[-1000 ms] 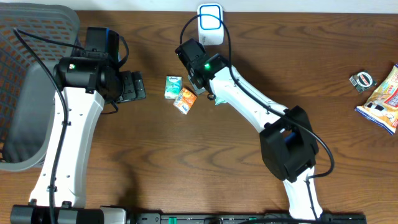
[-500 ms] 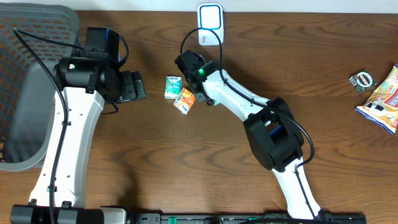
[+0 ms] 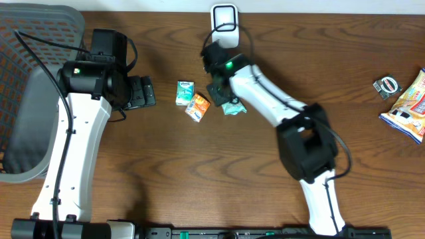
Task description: Scan the item barcode
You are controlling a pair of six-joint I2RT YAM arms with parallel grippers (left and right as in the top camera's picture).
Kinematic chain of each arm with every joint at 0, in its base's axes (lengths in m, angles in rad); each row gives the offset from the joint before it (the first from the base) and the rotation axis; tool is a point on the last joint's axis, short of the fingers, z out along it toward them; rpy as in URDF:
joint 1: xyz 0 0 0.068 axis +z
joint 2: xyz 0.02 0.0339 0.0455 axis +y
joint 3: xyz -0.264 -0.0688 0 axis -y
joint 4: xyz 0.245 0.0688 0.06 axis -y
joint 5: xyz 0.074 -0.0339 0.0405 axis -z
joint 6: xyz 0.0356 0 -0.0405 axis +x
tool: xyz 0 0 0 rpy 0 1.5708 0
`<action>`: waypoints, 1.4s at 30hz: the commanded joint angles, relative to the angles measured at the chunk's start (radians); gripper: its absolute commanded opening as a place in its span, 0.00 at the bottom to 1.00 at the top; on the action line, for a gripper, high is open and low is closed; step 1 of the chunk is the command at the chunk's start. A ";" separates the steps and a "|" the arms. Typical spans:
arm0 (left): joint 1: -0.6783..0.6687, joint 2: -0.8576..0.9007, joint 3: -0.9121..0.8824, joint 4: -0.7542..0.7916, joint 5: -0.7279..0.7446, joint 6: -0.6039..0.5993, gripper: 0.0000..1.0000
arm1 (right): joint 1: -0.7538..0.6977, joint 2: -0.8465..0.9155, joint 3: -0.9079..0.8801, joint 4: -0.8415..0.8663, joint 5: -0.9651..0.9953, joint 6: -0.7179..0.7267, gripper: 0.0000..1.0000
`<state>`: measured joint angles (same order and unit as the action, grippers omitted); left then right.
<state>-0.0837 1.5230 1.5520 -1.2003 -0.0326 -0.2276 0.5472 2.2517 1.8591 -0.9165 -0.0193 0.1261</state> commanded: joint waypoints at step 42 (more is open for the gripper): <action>0.005 0.002 -0.002 -0.003 -0.010 0.014 0.98 | -0.443 -0.026 -0.163 -0.164 -0.487 -0.264 0.75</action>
<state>-0.0837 1.5230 1.5520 -1.2007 -0.0326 -0.2276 0.0486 2.2208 1.6970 -1.0859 -0.6724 -0.1432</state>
